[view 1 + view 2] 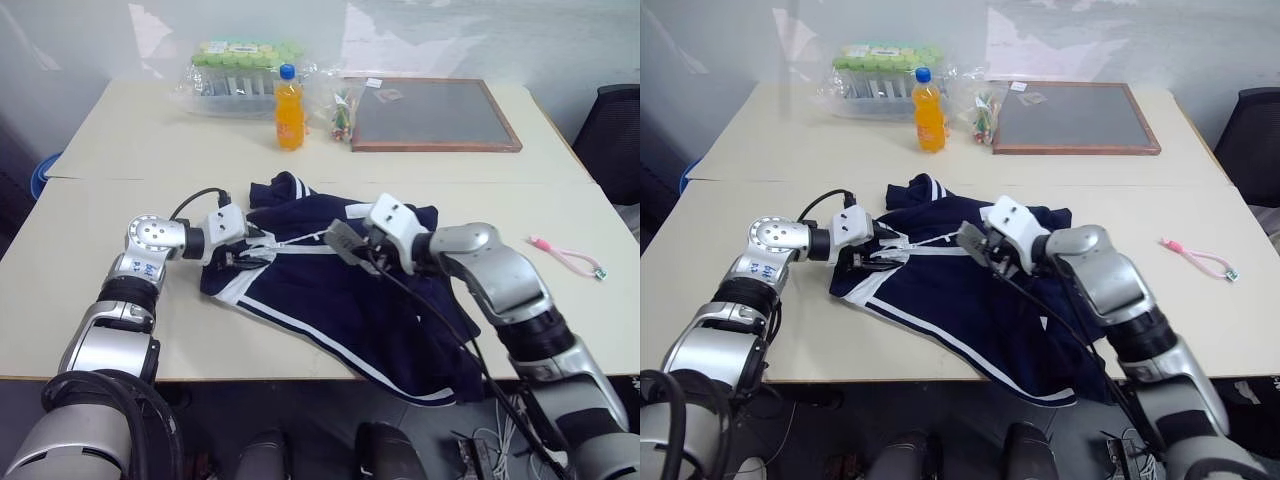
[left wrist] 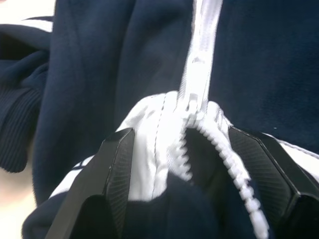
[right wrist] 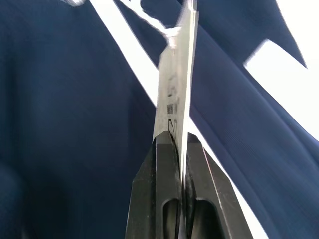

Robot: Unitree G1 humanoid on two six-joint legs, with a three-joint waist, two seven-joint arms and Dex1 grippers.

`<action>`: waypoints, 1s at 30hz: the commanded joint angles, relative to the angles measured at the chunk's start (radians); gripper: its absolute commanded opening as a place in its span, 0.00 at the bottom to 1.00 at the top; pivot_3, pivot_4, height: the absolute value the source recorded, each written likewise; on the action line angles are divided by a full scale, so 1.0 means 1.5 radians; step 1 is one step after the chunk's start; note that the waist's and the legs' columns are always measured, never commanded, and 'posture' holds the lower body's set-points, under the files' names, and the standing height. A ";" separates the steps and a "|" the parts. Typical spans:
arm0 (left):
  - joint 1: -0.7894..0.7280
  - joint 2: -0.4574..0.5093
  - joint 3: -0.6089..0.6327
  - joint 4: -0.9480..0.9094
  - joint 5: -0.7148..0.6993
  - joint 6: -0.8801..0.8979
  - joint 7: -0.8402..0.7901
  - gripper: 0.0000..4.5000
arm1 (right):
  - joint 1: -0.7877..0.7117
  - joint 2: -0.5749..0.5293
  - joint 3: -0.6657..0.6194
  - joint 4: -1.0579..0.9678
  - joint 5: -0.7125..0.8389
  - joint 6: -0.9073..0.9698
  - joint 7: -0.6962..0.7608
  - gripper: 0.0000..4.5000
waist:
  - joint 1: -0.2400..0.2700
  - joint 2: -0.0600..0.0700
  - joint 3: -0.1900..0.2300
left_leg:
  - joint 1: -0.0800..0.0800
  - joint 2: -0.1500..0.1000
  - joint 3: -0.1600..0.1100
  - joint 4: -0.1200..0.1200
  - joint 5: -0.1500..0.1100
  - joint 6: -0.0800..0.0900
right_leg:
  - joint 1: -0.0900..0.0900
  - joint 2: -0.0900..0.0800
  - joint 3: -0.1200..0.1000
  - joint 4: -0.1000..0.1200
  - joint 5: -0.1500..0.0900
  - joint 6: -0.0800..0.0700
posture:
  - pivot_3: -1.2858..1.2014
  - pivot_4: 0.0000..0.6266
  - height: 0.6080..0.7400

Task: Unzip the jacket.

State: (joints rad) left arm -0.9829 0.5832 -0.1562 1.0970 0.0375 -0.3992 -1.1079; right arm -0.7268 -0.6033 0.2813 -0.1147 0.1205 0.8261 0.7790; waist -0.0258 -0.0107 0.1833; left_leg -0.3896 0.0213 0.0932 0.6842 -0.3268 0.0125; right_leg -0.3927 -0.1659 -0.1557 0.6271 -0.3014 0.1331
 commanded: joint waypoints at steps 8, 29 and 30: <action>0.008 -0.001 -0.011 0.040 0.036 -0.003 0.020 0.70 | 0.061 -0.113 -0.195 0.013 0.001 0.008 -0.063 0.01 | 0.008 0.000 0.000 | 0.000 0.000 0.000 0.000 0.000 0.000 | 0.000 0.000 0.000 0.000 0.000 0.000 | 0.52 0.24 1.00; -0.005 0.004 0.011 0.036 0.010 0.019 -0.002 0.70 | 0.131 -0.236 -0.362 0.239 0.075 -0.103 -0.016 0.01 | 0.011 0.001 -0.001 | 0.001 0.000 0.002 0.000 0.000 0.000 | 0.000 0.000 0.001 -0.001 0.000 0.000 | 0.52 0.24 1.00; -0.008 0.003 0.019 0.029 0.000 0.034 -0.018 0.70 | 0.126 -0.225 -0.350 0.207 0.104 -0.077 0.012 0.01 | 0.007 0.001 -0.001 | 0.001 0.000 0.002 0.000 0.000 0.000 | 0.000 0.000 0.001 -0.001 0.000 0.000 | 0.52 0.24 1.00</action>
State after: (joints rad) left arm -0.9966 0.5770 -0.1297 1.1423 0.0374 -0.3878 -1.1096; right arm -0.5239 -0.9530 -0.2443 0.3006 0.1995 0.6709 0.7298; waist -0.0148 -0.0090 0.1822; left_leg -0.3886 0.0218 0.0959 0.6835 -0.3268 0.0128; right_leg -0.3924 -0.1661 -0.1546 0.6257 -0.3014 0.1332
